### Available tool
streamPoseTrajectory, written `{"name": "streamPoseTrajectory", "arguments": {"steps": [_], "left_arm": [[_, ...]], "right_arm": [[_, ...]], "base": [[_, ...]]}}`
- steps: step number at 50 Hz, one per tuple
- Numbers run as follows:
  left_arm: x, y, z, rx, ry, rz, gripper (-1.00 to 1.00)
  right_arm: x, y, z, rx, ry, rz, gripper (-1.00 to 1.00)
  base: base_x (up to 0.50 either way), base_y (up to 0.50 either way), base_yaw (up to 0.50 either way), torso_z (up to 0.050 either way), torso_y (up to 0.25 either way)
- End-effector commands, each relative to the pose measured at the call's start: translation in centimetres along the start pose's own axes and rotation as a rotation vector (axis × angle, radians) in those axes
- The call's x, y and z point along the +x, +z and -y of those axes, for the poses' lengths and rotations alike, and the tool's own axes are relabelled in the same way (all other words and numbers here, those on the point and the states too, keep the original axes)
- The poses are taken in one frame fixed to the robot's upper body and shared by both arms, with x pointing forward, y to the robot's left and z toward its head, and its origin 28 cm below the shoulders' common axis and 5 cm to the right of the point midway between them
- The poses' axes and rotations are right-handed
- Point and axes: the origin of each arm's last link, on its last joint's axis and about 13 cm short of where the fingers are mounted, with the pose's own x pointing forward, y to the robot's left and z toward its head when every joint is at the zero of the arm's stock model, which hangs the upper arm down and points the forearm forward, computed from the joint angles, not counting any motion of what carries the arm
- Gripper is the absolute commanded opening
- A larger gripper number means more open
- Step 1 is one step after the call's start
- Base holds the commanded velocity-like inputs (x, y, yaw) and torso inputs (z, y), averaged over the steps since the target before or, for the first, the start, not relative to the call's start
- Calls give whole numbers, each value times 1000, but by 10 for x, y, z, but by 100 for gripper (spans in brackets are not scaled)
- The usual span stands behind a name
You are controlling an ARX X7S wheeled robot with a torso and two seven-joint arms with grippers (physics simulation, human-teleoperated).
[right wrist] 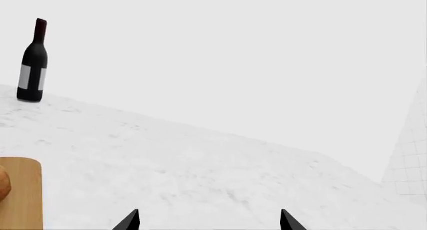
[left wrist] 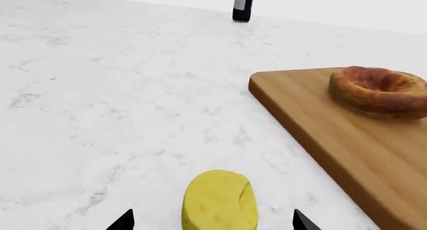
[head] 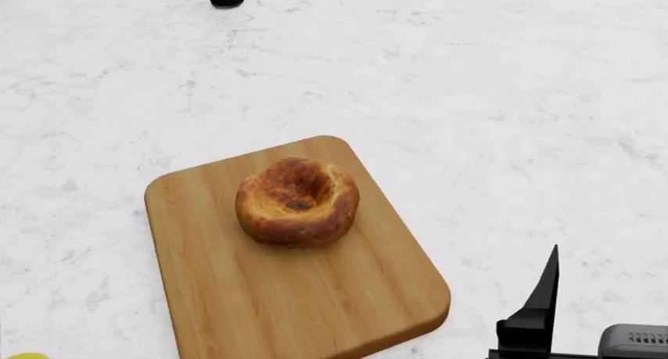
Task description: Pick up the wedge of cheese and place it on the slice of bread to prepare a simple cheese on bread dish.
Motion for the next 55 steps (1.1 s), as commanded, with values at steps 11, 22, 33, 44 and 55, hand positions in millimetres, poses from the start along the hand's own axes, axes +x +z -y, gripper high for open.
{"name": "streamPoseTrajectory", "arguments": {"steps": [11,22,33,44,55], "left_arm": [[21,-15,-6,-1,0,-39,100],[34,-20,-5,5,-23,-43,100],[40,-22,-4,11,-33,-57,100],[42,-23,-3,14,-43,-63,100],[43,-26,-7,21,-29,-67,100]], "right_arm": [[0,1,0,1,-1,3,100],[0,2,0,0,0,1,100],[1,1,0,1,0,-1,100],[0,0,1,1,-1,1,100],[0,0,0,0,-1,1,100]], "base": [[0,0,0,0,0],[0,0,0,0,0],[0,0,0,0,0],[0,0,0,0,0],[0,0,0,0,0]]}}
